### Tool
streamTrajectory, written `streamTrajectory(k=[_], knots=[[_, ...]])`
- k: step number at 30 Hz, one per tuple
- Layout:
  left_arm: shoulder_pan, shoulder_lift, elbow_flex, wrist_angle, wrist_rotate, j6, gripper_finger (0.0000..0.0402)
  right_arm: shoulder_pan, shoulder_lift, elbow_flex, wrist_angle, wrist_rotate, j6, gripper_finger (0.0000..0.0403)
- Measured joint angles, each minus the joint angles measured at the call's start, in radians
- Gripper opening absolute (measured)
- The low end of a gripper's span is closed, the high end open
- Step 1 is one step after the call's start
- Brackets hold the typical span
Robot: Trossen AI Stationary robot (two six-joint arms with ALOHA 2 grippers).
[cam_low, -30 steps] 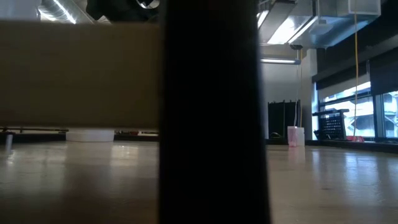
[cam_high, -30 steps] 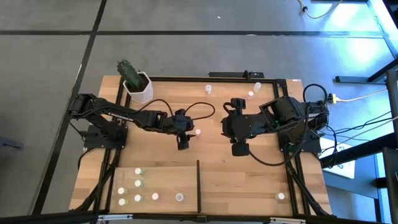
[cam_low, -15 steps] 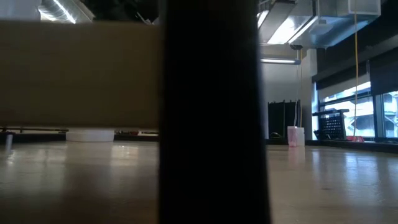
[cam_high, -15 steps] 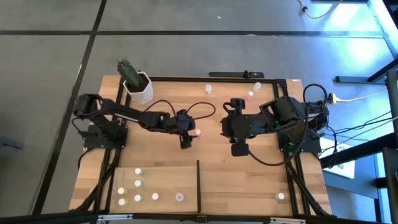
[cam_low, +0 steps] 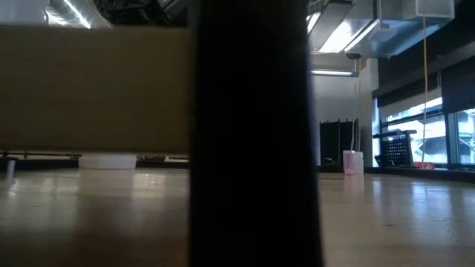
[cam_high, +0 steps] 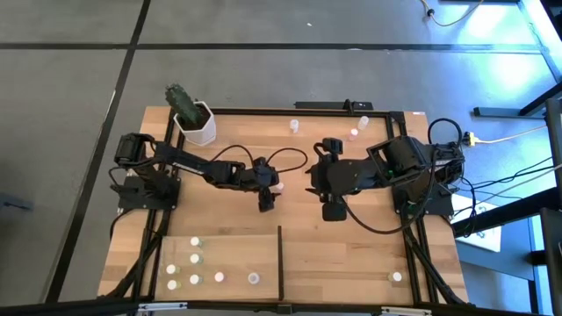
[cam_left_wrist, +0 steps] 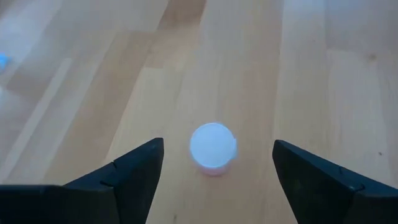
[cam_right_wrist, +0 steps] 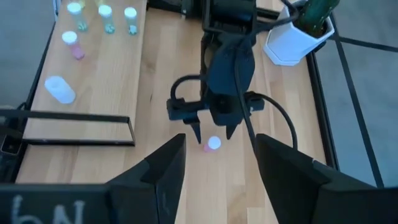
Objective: Pick and place medicine bottles onto shelf by color
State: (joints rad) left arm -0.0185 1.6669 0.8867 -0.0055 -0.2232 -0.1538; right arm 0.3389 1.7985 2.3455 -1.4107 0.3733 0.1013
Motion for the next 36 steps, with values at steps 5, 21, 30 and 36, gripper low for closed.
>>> streamTrajectory(k=[5,21,30,36], knots=[[0.000,0.000,0.000,-0.002,-0.045,-0.003,0.0297,0.000,0.000,0.000,0.017,0.000,0.000,0.0195],[0.001,0.000,0.000,-0.035,0.013,0.007,0.0297,0.000,0.000,0.000,0.016,0.000,0.000,0.0195],[0.003,0.025,0.001,0.012,0.012,0.026,0.0297,0.000,0.000,0.000,0.016,0.000,-0.002,0.0195],[0.003,0.024,0.001,0.022,0.009,0.026,0.0297,0.000,0.000,0.000,0.026,0.000,-0.001,0.0195]])
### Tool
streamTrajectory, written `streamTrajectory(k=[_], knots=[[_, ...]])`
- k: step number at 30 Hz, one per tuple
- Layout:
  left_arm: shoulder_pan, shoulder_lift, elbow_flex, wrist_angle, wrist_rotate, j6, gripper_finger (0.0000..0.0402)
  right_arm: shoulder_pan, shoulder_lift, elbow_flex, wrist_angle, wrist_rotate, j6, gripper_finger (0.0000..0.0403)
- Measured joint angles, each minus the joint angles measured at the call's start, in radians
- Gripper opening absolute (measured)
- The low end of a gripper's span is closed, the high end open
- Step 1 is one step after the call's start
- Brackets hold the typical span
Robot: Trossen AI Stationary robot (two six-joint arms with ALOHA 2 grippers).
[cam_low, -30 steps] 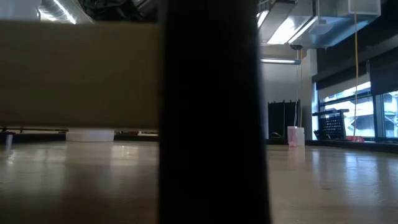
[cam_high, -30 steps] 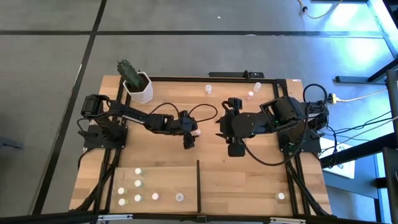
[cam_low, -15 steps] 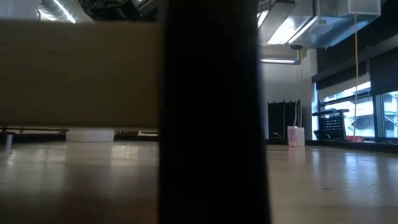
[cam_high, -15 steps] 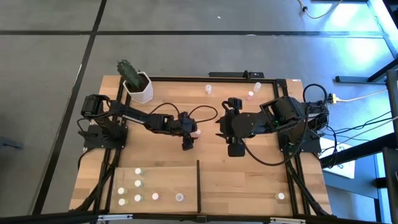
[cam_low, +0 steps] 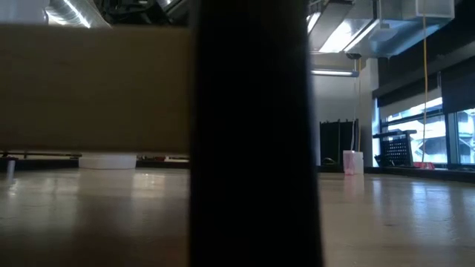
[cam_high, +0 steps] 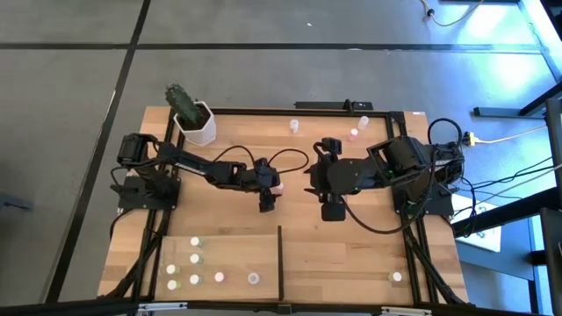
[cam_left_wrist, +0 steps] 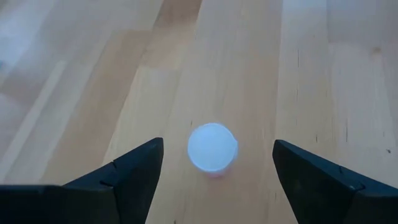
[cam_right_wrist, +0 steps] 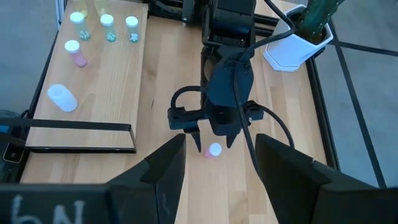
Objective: Pick and place medicine bottles onto shelf by color
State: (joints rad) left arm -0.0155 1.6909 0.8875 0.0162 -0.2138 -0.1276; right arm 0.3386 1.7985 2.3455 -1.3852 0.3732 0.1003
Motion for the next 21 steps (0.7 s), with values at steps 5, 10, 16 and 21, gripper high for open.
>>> streamTrajectory(k=[5,10,16,21], knots=[[0.000,0.000,0.000,0.000,-0.005,0.000,0.0297,0.000,0.000,0.000,0.007,0.000,0.000,0.0195],[0.009,0.000,0.000,-0.001,-0.011,0.000,0.0297,0.000,0.000,0.000,0.007,0.000,-0.001,0.0195],[0.023,0.000,0.000,-0.002,-0.010,0.000,0.0297,0.000,0.000,0.000,0.007,0.000,0.000,0.0195],[0.024,0.000,0.000,-0.002,-0.004,0.000,0.0297,0.000,0.000,0.000,0.007,0.000,-0.001,0.0195]])
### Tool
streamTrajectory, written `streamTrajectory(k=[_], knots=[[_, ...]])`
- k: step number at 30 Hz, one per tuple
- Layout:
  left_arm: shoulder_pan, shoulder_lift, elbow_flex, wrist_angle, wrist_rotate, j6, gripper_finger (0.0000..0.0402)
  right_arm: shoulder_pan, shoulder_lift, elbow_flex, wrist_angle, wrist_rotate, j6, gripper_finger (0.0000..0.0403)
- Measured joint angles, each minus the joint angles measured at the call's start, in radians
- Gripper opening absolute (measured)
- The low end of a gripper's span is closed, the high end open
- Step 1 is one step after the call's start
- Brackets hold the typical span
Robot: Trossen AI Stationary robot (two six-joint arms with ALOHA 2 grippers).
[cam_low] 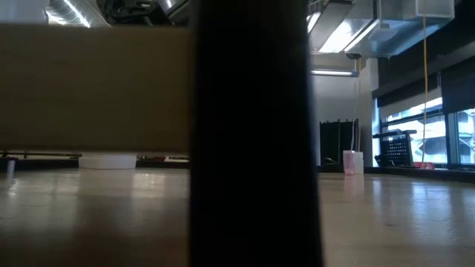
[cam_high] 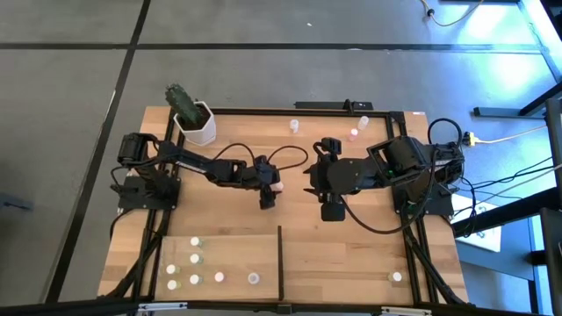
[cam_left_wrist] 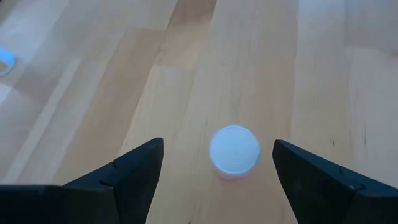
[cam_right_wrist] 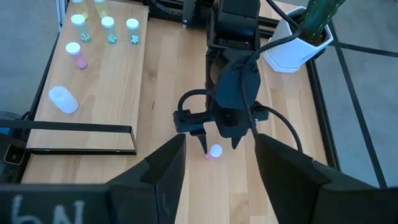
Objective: Pick and place medicine bottles onto shelf by color
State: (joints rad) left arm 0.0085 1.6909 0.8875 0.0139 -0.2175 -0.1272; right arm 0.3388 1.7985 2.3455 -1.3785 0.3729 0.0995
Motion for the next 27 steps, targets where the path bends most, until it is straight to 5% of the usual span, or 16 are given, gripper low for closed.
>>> streamTrajectory(k=[14,27], knots=[[0.012,0.026,0.000,0.021,0.029,-0.011,0.0293,0.000,0.000,0.000,0.006,0.000,0.000,0.0195],[0.013,0.026,0.000,0.026,0.049,0.007,0.0212,0.000,0.000,0.000,0.024,0.000,0.001,0.0195]])
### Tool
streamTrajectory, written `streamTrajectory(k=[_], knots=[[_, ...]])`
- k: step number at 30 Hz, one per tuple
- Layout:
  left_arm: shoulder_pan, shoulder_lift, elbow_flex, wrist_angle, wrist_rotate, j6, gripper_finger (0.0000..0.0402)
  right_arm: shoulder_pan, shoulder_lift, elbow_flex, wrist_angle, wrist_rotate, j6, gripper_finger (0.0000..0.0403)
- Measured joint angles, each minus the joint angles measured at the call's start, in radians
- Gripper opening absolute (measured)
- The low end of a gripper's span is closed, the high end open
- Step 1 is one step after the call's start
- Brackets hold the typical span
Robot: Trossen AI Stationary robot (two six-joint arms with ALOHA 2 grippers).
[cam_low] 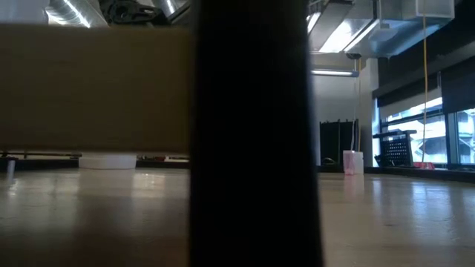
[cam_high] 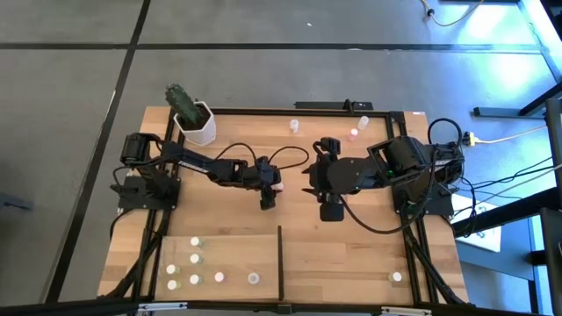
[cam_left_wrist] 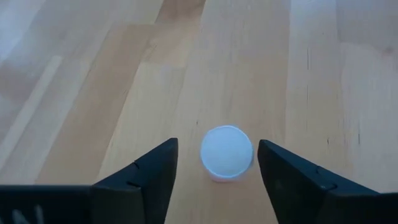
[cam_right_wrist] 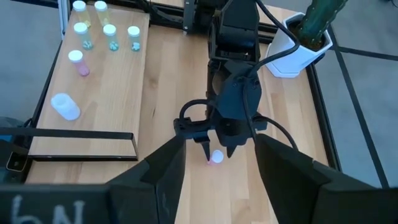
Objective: Pick and place medicine bottles onto shelf by color
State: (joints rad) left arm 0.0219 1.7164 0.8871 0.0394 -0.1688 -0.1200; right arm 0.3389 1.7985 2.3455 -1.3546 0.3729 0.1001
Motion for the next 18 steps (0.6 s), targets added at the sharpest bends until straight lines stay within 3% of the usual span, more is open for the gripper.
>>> streamTrajectory(k=[18], knots=[[0.022,0.000,0.000,0.000,0.057,-0.006,0.0134,0.000,0.000,0.000,0.005,0.000,0.001,0.0195]])
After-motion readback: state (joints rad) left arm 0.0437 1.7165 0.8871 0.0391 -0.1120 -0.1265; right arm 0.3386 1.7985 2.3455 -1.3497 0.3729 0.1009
